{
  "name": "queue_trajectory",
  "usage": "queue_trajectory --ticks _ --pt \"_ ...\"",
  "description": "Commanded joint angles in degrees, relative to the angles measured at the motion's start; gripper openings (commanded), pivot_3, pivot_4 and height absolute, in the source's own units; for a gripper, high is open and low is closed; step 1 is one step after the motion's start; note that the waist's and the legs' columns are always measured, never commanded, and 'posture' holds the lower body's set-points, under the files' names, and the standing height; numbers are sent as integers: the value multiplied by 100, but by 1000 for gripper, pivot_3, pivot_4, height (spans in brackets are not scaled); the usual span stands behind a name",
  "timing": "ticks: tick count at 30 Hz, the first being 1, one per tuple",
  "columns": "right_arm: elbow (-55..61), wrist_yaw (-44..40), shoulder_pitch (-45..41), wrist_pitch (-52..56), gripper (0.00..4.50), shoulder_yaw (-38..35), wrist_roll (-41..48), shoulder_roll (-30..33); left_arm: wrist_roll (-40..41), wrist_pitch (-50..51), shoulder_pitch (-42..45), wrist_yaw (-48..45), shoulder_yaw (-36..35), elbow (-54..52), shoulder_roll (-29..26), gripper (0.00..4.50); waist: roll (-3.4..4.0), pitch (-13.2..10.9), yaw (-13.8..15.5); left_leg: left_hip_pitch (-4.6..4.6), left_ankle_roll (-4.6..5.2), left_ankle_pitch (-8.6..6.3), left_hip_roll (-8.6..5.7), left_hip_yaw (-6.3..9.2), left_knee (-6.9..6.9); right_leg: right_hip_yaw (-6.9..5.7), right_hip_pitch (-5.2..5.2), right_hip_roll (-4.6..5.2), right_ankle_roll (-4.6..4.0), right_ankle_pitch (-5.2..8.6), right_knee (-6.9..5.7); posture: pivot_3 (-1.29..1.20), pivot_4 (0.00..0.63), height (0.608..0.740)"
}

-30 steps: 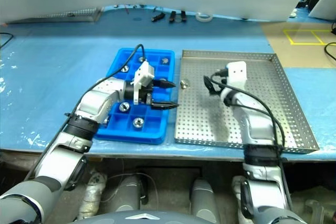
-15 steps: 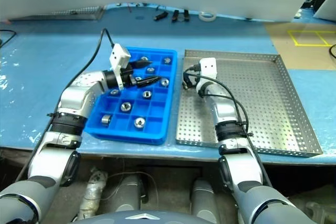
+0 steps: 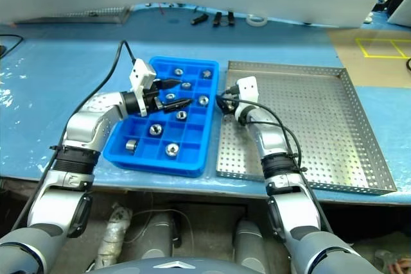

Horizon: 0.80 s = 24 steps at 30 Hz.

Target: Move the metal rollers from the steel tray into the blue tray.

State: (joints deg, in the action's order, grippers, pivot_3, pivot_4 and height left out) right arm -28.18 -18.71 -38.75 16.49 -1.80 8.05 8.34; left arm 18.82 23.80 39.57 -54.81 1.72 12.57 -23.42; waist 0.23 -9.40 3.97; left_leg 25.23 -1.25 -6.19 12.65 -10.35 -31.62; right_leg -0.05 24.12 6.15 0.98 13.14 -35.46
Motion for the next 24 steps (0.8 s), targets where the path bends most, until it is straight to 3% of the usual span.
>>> queue_trajectory --ticks 1,7,14,24 --pt "623 -32 102 85 4493 -195 208 70 65 -6 15 -63 -26 -203 -79 4500 0 0 2 0 0 0 0 0 0 0 0 0 0 0 0 -45 150 740" --pt "1635 -291 398 558 4493 -554 835 173 50 -29 56 -137 41 -138 -49 4500 -1 0 6 -2 0 0 -1 0 7 2 1 0 0 0 2 -60 150 740" --pt "1516 -219 619 628 4493 -349 525 398 46 -38 74 -165 113 -125 -21 4500 -1 0 5 -6 -12 8 -1 0 19 2 1 -2 0 0 5 -68 150 740" --pt "1469 -155 690 556 4493 -204 437 204 48 2 55 -190 139 -150 -41 4500 -1 -1 -1 -6 -18 13 -2 0 31 2 8 -3 0 0 6 -70 150 740"
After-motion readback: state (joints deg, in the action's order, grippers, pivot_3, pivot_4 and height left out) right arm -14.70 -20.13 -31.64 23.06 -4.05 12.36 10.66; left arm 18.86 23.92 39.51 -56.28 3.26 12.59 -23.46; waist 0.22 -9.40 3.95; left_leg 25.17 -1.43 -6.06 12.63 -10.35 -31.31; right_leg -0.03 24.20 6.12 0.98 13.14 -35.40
